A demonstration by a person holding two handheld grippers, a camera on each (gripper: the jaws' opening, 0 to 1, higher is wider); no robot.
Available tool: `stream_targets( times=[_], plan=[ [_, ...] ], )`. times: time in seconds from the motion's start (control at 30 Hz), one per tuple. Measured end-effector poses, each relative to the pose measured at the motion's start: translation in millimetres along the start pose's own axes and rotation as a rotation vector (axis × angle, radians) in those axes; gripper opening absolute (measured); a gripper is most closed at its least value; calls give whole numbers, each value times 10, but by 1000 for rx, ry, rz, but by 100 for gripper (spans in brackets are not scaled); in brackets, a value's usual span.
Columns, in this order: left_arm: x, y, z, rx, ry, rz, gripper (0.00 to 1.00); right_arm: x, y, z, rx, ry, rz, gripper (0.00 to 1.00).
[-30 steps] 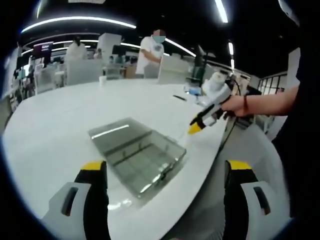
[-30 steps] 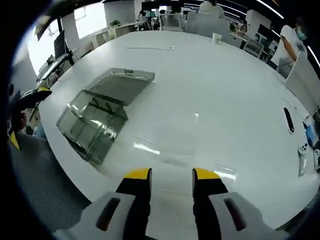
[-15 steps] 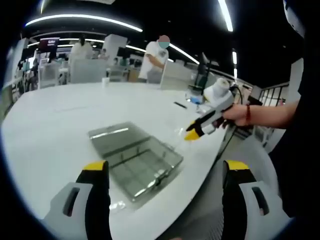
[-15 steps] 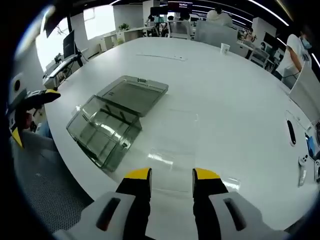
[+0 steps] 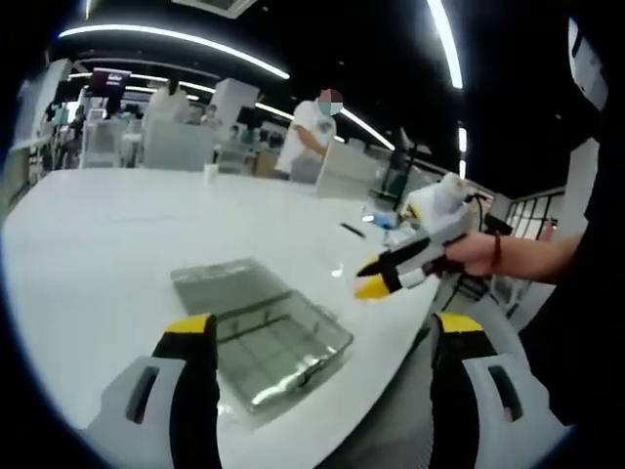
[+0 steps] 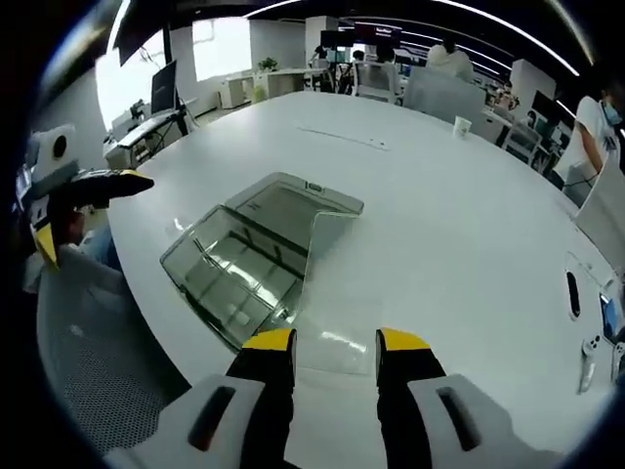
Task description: Insert the divider into the dual guide fixture by aligning both edges with the guide slots and pushing it downward to the bottom, including one-sided entry, uneven engagement, binding, and posture correction.
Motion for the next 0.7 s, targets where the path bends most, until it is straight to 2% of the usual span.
stream_targets(
  times=[0.27,0.5,0.7],
  plan=[
    [88,-7,-67,9,-20,28,83,-178,51,42,44,33,27,28],
    [98,58,-44,62,-37,87,82,-301,103,65,88,69,37,28],
    [96,113,-58,85,-43,120,78,-437,151,96,118,84,70,28]
  ],
)
Point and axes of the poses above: the point that each gripper's makers call its tool centre point, and the gripper's own axes: z roughly backward along the fingers, x roughly to its right, y roughly out of its top, the point moved 2 cm from there along z, roughly backward along the fingers, and after that the axes turned 9 degrees about -x, right-handed, at the moved point
